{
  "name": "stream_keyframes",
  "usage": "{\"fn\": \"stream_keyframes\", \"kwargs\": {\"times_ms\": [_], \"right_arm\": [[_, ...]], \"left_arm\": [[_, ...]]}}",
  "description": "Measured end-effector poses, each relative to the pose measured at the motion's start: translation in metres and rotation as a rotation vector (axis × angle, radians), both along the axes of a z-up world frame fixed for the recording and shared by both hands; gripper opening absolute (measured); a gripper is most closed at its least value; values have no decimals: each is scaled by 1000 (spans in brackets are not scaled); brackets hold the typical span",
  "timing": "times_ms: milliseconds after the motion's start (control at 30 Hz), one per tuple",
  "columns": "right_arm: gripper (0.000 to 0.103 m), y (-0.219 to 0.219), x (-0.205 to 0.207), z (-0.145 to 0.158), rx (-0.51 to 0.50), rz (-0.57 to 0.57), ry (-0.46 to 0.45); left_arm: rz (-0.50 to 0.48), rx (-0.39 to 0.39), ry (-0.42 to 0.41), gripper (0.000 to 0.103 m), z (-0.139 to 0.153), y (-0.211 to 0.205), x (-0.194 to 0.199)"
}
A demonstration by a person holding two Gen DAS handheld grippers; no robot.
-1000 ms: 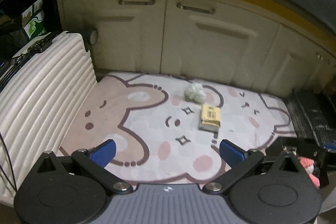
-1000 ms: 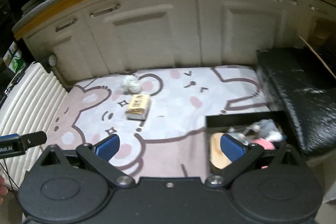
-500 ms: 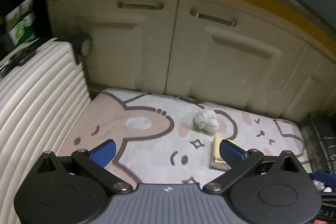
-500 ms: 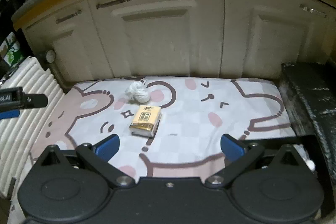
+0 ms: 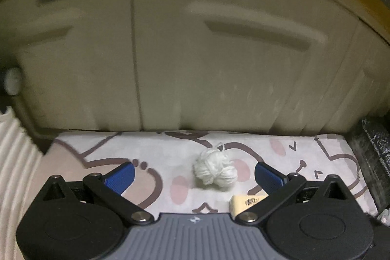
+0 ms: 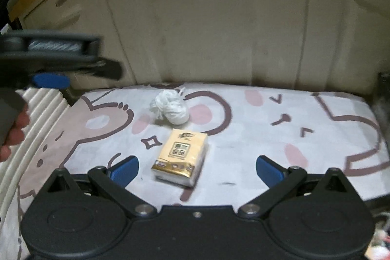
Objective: Organize objects
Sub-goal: 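Move both open tools toward the white yarn ball and tissue pack, then grasp the white yarn ball with the left tool while the right tool grasps the yellow tissue pack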
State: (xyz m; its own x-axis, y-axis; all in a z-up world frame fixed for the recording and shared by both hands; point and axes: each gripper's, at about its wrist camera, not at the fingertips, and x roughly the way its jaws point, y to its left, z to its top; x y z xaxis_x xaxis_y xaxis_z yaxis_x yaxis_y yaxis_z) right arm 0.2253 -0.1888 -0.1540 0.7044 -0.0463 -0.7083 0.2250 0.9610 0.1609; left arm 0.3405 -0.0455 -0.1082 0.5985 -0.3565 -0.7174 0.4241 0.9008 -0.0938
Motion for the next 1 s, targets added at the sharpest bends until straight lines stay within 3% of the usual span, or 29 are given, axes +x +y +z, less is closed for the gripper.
{"fn": "stream_keyframes", "kwargs": {"times_ms": [100,233,367,633,733,867,900,1000], "right_arm": [[103,9,16,-12,-1,8,14],[103,14,34,-28,-2,-26,46],[103,9,47,-44,34,-70,84],[86,8,58,-55,6,-59,86],[79,7,57,-55,-16,-51,84],[63,7,54,-53,-12,-28,78],[57,6,53,-53,-5,-25,78],[55,2,49,-51,12,-17,82]], "left_arm": [[-27,28,16,101,-17,-11,16],[-75,62,53,89,-37,-24,34],[-92,61,95,83,-53,-32,48],[-129,55,147,77,-74,-52,62],[-123,25,175,70,-77,-56,65],[-125,47,197,67,-84,-62,63],[-124,48,201,63,-85,-63,62],[-110,30,211,52,-87,-63,62]]}}
